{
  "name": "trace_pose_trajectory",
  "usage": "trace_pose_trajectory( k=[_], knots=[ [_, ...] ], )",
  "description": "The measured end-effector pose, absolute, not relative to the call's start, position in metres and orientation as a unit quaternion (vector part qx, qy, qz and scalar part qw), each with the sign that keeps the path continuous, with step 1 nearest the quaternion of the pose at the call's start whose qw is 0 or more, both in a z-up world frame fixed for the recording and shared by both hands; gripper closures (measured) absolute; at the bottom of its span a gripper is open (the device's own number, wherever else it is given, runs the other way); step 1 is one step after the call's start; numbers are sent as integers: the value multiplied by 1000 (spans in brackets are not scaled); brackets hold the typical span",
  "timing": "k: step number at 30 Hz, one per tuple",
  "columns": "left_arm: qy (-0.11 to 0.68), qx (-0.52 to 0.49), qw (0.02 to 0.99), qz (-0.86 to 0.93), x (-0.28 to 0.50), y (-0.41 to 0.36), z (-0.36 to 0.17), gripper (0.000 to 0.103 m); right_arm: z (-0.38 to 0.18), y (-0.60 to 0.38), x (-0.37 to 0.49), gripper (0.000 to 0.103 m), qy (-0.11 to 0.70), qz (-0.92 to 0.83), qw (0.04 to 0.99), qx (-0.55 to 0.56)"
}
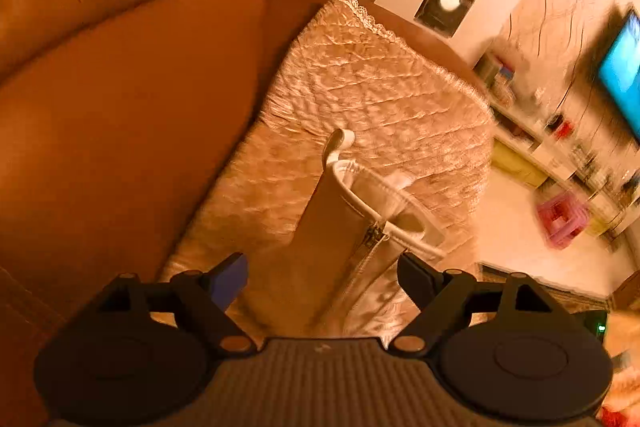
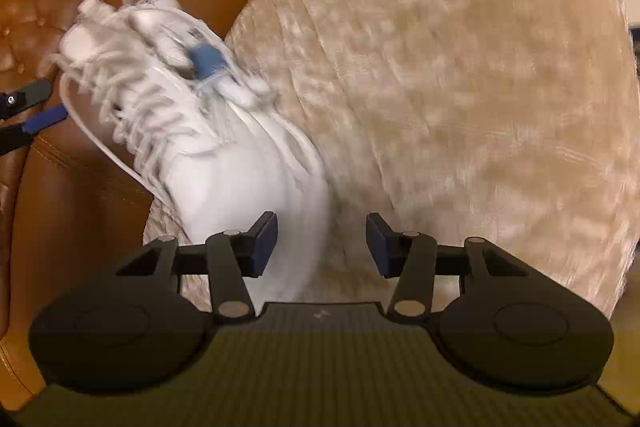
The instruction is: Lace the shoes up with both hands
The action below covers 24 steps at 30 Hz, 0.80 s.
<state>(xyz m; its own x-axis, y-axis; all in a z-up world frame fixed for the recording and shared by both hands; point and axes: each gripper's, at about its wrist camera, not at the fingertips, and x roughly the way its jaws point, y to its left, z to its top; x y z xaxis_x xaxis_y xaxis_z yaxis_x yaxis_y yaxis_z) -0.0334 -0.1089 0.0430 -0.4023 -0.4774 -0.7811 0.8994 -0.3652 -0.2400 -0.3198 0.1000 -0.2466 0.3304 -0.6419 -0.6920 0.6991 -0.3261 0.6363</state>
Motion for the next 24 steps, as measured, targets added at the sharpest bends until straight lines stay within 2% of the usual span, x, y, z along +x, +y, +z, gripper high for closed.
trace_pose_trajectory(
  k=[2, 6, 12, 13, 15, 16, 21, 24],
  knots=[
    [355, 303, 443, -765, -36, -118, 50, 17, -218, 84, -333, 46, -28, -576, 597, 557],
    [356, 312, 444, -761, -51, -133, 61, 17, -159, 21, -337, 46, -31, -547, 660, 515],
    [329, 382, 438, -744, -85, -149, 48, 33, -146, -60, -299, 47, 101, -524, 682, 500],
    [330, 379, 428, -751, -86, -151, 46, 36, -150, -65, -294, 49, 110, -520, 682, 502],
    [328, 377, 405, -766, -91, -152, 41, 45, -158, -64, -290, 78, 121, -524, 673, 509],
    [315, 380, 392, -776, -96, -150, 40, 48, -159, -57, -289, 88, 106, -530, 670, 509],
    [258, 371, 280, -847, -117, -129, 49, 49, -164, -7, -284, 88, 19, -552, 666, 501],
    [215, 360, 200, -886, -131, -111, 57, 44, -159, 34, -274, 88, -7, -595, 664, 453]
  ],
)
